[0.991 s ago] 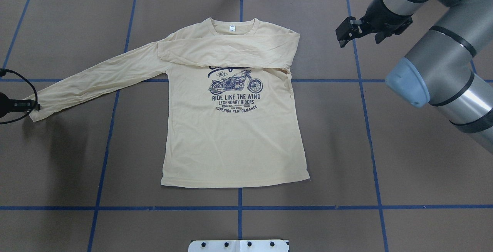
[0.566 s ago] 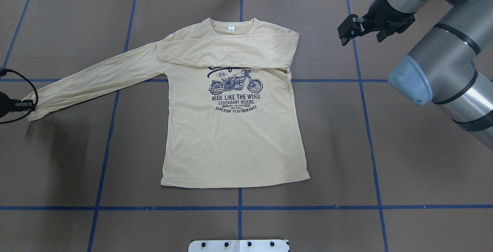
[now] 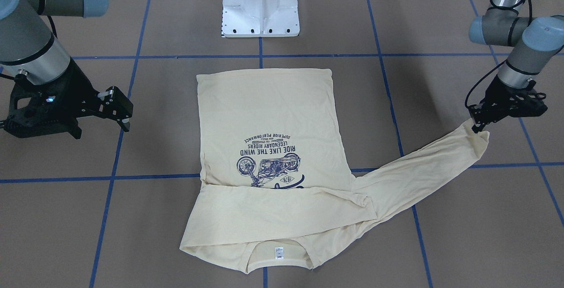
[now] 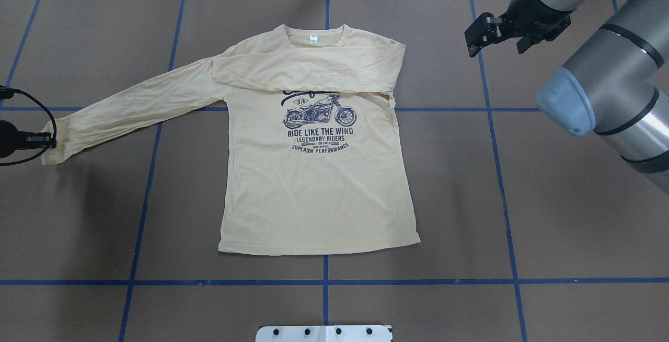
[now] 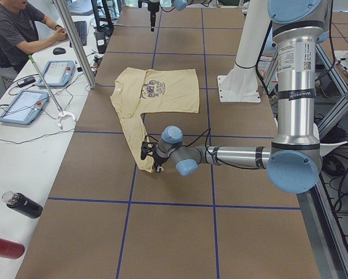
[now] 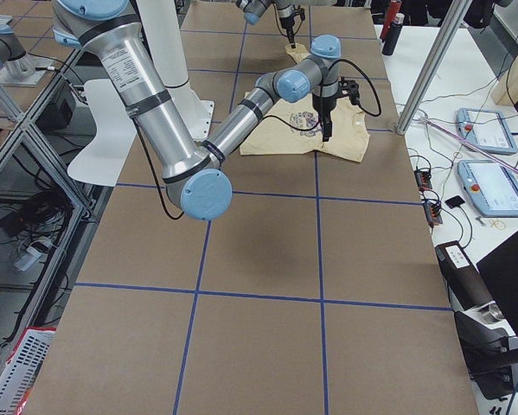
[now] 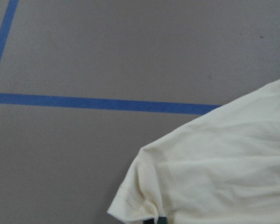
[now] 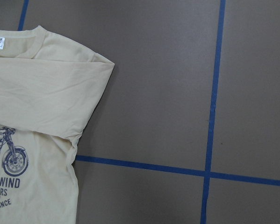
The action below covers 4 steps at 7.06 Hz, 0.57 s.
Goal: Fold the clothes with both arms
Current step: 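Move the left gripper to the other sleeve cuff and grasp it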
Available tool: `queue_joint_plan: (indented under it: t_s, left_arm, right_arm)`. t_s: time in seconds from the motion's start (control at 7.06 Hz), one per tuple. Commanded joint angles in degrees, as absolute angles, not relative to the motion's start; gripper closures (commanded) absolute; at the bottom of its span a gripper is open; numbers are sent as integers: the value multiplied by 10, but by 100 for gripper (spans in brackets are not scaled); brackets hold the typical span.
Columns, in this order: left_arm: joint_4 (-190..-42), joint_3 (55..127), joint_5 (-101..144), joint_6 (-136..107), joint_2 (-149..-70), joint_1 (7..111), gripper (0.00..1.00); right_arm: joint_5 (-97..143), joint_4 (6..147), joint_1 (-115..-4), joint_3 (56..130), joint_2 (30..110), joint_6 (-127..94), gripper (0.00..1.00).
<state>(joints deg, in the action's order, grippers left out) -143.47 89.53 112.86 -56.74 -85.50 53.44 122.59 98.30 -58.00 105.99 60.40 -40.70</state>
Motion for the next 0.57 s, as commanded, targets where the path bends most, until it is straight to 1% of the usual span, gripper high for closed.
queue_joint_plan:
  t_s: [0.0, 0.14, 0.28, 0.42]
  left_arm:
    - [-1423, 964, 1168, -616, -857, 540, 100]
    - [-1404, 991, 1170, -638, -874, 540, 100]
    - [-1330, 1011, 1172, -642, -933, 557, 100]
    - [-1250, 1011, 1232, -663, -1013, 584, 100]
  right_arm:
    - [1230, 983, -585, 1060, 612, -404, 0]
    - [1231, 983, -588, 1060, 618, -404, 0]
    - [1237, 985, -594, 1060, 620, -404, 0]
    - [1244, 990, -605, 1062, 637, -404, 0]
